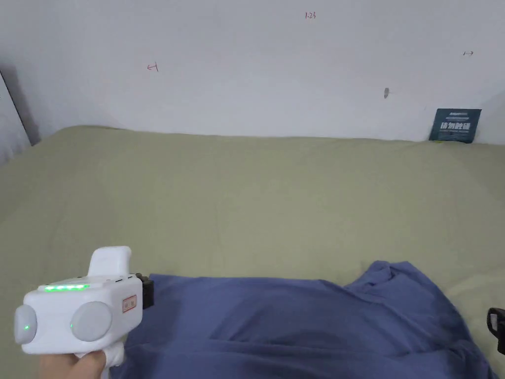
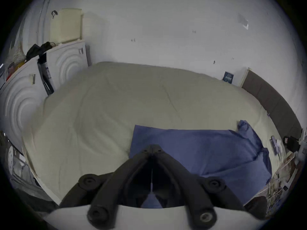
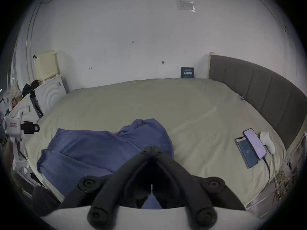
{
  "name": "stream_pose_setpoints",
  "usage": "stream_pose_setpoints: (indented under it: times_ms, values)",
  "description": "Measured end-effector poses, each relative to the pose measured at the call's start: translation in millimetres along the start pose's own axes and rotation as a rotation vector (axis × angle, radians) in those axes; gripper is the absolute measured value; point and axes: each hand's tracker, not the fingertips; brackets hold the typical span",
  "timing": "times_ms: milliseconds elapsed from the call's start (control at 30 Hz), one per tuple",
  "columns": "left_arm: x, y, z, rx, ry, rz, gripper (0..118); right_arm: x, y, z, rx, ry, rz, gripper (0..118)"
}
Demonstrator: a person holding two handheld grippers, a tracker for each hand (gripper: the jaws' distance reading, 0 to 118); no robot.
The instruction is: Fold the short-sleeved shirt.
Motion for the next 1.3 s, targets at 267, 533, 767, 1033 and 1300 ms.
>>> stream_pose_setpoints:
  times_ms: [267,533,767,1033,1300]
  values:
    - [-19,29,-131,-0.232,0.068,-0.010,118,8,3,-70,-0.091,-0.009,0.013,1]
    - [-23,34,-164,-0.314,0.083,-0.013,95,21,13,-116,-0.171,-0.003,0.049,1]
    - [2,37,-139,-0.285,0.055,-0.130,1,45,42,-157,-0.281,0.012,0.019,1]
    - [-2,38,-144,-0.293,0.044,-0.087,1,58,42,-221,-0.522,0.044,-0.015,96]
    - [0,39,-142,-0.301,0.043,-0.093,1,57,36,-231,-0.552,0.049,0.028,52]
